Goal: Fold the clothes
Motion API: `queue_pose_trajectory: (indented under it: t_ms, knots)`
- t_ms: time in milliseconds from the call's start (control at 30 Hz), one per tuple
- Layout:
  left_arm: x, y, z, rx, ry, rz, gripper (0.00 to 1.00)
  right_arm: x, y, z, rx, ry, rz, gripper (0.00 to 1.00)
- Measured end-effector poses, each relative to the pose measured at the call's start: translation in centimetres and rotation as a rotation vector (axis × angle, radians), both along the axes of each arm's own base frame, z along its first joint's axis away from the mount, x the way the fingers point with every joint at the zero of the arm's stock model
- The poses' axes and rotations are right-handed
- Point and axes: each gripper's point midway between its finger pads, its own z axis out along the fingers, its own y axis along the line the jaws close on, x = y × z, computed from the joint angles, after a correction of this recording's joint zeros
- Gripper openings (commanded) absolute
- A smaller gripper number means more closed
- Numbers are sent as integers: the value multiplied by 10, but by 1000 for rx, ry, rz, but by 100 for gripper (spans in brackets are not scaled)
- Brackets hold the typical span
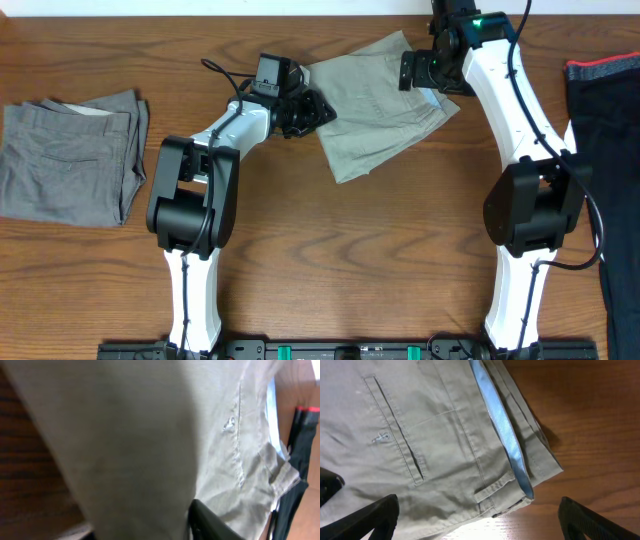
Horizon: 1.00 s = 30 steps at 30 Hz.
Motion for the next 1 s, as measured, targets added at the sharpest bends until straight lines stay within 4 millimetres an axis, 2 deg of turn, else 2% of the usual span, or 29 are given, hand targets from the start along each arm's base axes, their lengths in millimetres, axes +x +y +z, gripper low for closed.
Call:
queue_pose_trajectory:
  t_ms: [67, 100, 267, 367, 467, 633, 800, 1000]
  knots:
    - [1, 0, 0, 9, -18, -13, 8, -1, 0, 0, -2, 5, 1, 99]
    - [1, 1, 0, 16, -31, -25, 6, -2, -1, -1, -5, 7, 2, 99]
    - [1, 3, -1, 33, -60, -56, 6, -4, -4, -2, -22, 17, 1, 99]
    - [3, 14, -2, 40, -57, -49, 6, -6, -7, -2, -34, 25, 0, 99]
    - [6, 36, -6, 53, -40, -27, 6, -6, -8, -2, -38, 25, -2, 99]
    - [11, 89, -11, 82, -21, 27, 6, -6, -10, -2, -42, 24, -3, 99]
    - [17, 143, -4, 108, -33, 92, 6, -6, -10, -2, -45, 26, -4, 99]
    - [22, 200, 7, 132, -61, 171, 6, -7, -10, -2, -46, 28, -4, 99]
